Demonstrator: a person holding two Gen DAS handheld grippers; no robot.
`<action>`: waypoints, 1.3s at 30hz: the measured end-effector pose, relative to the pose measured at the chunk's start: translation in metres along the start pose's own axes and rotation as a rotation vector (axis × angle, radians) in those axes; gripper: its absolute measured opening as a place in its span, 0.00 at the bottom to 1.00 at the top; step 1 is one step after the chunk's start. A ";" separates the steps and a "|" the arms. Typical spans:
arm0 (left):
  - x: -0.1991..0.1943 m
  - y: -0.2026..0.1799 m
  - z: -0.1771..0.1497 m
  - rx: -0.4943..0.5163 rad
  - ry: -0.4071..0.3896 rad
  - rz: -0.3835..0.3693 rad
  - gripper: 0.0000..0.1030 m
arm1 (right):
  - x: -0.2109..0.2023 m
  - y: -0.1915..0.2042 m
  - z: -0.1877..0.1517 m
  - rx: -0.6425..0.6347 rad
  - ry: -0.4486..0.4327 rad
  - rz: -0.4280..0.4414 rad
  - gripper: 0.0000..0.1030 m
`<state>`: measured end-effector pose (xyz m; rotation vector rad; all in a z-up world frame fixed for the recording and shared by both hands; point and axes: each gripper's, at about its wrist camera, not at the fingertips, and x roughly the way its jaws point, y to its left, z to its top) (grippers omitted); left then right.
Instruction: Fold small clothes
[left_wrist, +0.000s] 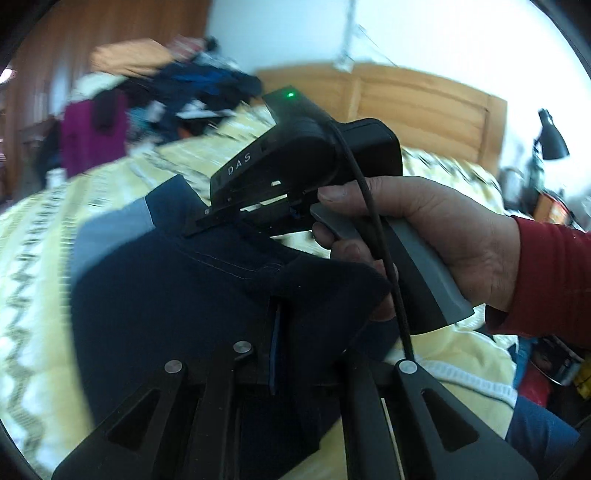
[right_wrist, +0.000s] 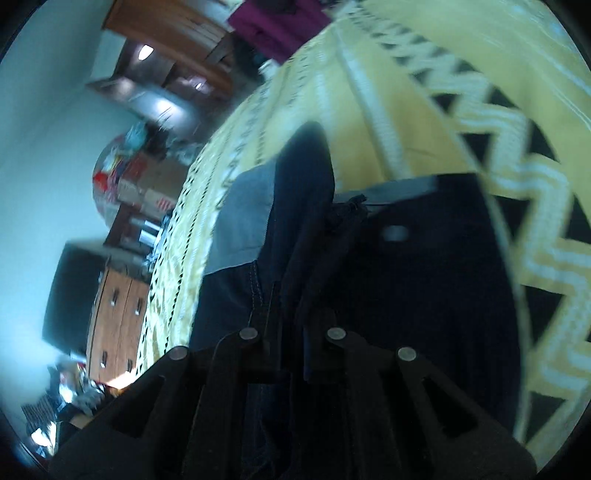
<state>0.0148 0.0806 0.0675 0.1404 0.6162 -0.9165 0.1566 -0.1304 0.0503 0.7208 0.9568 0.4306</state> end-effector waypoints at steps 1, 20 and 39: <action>0.015 -0.005 0.002 0.000 0.025 -0.027 0.09 | -0.006 -0.017 -0.001 0.027 -0.009 0.002 0.06; 0.120 -0.045 -0.015 0.059 0.232 -0.079 0.15 | 0.001 -0.094 -0.008 0.186 0.095 0.062 0.10; -0.048 -0.003 -0.078 -0.057 0.153 0.217 0.32 | -0.068 -0.064 -0.106 0.121 0.119 0.014 0.61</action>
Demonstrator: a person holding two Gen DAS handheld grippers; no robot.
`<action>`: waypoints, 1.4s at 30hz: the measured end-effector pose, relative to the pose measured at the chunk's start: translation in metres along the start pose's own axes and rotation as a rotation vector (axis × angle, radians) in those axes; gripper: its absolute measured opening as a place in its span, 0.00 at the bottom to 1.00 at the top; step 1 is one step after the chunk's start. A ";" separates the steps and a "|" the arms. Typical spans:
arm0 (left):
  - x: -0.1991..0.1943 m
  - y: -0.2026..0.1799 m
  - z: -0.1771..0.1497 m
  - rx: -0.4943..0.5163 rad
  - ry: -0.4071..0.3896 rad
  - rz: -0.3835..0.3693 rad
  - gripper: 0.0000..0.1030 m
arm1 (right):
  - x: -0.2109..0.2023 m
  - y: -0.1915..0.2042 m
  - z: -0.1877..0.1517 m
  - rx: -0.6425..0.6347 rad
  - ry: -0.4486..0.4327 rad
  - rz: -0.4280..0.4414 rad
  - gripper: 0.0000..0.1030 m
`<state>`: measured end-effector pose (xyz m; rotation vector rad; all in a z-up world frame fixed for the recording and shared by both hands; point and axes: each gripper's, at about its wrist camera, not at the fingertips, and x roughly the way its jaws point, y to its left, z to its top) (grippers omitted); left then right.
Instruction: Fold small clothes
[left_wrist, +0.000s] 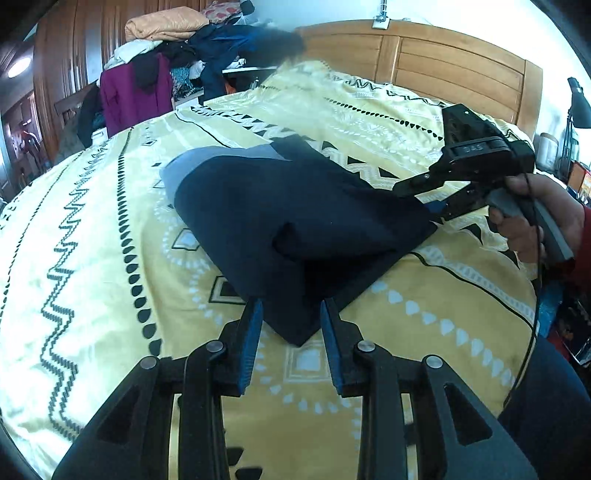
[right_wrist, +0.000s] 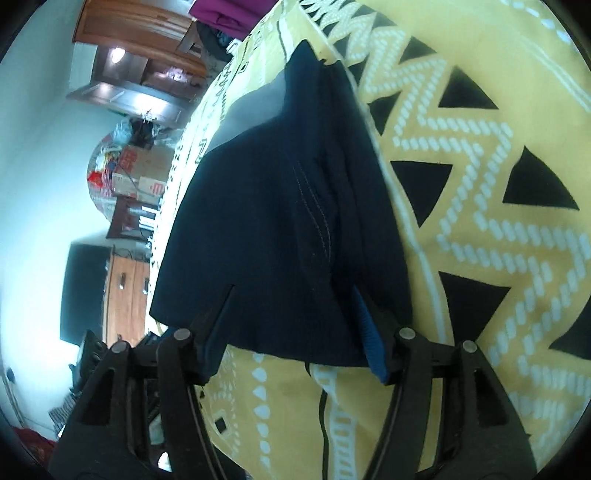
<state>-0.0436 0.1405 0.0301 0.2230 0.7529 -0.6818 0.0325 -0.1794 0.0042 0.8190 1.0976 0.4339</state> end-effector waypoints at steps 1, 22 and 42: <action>0.005 0.002 0.002 -0.003 -0.004 -0.002 0.34 | 0.002 -0.001 0.002 0.006 0.002 0.006 0.61; 0.052 0.011 -0.016 0.243 0.139 0.208 0.39 | 0.006 -0.015 -0.001 -0.093 -0.044 -0.126 0.00; 0.045 0.058 0.040 0.103 0.013 0.061 0.38 | -0.004 -0.024 -0.007 -0.121 -0.112 -0.082 0.00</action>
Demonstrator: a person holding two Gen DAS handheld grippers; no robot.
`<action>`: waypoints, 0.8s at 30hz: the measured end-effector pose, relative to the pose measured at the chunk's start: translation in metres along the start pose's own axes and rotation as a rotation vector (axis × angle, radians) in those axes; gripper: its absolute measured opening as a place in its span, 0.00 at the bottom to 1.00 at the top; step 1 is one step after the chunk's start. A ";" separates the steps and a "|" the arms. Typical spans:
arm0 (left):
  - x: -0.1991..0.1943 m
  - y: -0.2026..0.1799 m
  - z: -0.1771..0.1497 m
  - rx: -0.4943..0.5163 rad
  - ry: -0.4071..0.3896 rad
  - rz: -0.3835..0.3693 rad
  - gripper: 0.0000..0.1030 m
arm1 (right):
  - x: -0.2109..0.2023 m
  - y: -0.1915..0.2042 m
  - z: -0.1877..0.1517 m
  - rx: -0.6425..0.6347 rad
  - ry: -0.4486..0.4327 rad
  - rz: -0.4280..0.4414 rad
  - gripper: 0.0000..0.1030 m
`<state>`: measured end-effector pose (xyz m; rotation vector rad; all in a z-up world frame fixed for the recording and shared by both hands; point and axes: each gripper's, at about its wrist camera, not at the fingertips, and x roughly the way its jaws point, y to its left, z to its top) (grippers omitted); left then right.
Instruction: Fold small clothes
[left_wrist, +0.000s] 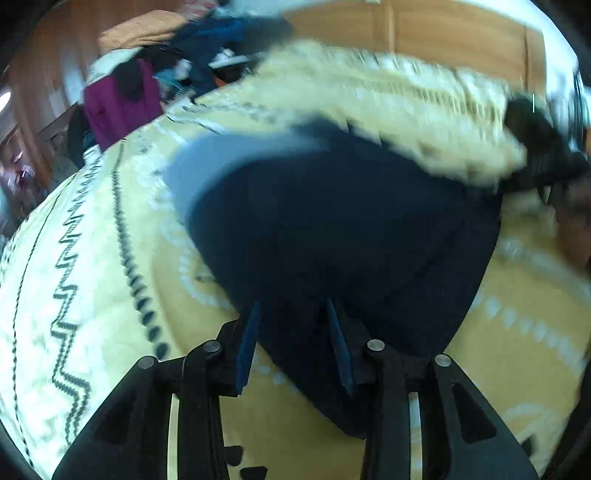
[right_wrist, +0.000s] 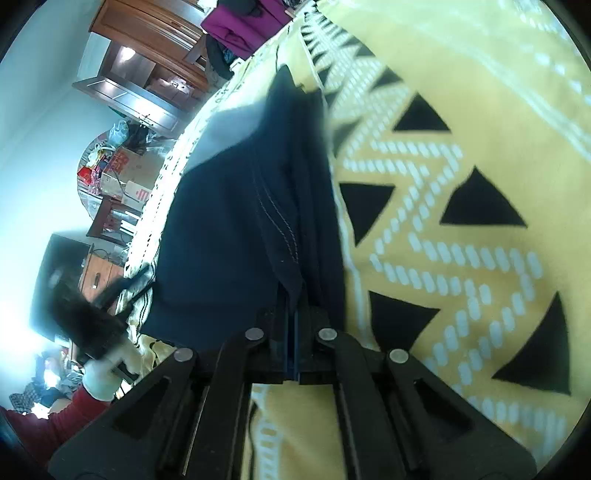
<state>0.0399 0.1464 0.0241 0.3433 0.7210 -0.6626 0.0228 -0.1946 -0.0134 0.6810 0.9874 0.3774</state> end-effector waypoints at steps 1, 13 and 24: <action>-0.003 0.002 0.005 -0.008 -0.033 0.018 0.38 | 0.003 -0.002 -0.002 0.003 -0.003 0.007 0.00; 0.081 0.027 0.046 0.015 0.035 -0.039 0.36 | 0.003 -0.018 -0.015 0.025 -0.062 0.072 0.00; 0.167 0.095 0.119 -0.053 0.084 0.009 0.54 | 0.003 -0.025 -0.017 0.037 -0.067 0.111 0.00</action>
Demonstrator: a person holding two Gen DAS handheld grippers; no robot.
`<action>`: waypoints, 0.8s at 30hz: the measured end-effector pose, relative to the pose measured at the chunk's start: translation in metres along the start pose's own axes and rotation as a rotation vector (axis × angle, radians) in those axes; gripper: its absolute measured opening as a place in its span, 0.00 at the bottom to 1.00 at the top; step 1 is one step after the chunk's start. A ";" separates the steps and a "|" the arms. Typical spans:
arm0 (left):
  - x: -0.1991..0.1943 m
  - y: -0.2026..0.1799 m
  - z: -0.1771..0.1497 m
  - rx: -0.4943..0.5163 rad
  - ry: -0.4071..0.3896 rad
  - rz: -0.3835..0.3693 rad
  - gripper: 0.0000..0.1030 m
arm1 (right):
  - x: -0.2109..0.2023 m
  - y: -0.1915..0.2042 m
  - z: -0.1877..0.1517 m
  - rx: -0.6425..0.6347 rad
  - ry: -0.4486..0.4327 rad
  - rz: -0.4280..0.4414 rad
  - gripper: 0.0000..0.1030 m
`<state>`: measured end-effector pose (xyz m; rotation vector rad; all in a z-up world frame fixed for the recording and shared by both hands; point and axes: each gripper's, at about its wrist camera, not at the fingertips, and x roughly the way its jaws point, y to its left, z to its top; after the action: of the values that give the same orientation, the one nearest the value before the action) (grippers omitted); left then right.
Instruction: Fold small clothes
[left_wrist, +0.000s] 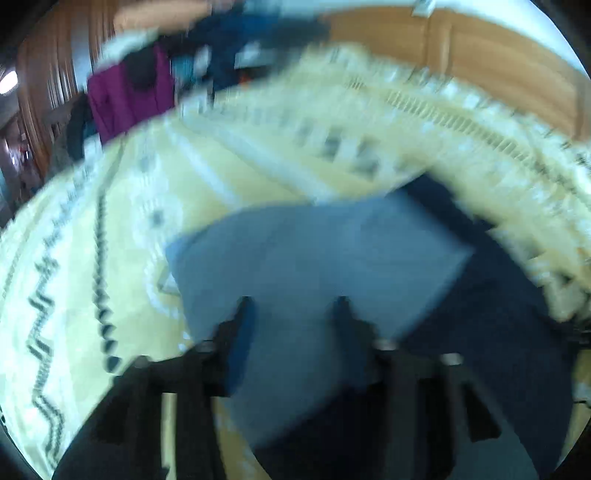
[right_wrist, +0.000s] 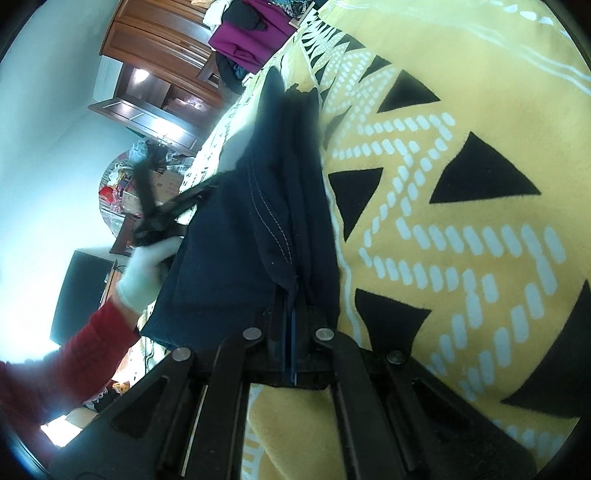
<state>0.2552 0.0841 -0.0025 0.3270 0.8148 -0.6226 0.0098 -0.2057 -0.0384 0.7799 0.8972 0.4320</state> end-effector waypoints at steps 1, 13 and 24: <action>0.015 -0.003 0.002 0.024 0.015 0.011 0.54 | 0.000 0.000 0.000 0.001 0.000 0.001 0.00; -0.082 -0.021 -0.032 -0.016 -0.123 -0.025 0.45 | -0.030 0.038 -0.011 -0.093 -0.054 -0.184 0.24; -0.166 -0.121 -0.167 0.136 -0.055 -0.241 0.55 | -0.002 0.116 0.079 -0.342 -0.102 -0.201 0.09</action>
<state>-0.0038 0.1379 0.0101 0.3361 0.7669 -0.9119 0.0713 -0.1644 0.0807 0.3903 0.7717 0.3524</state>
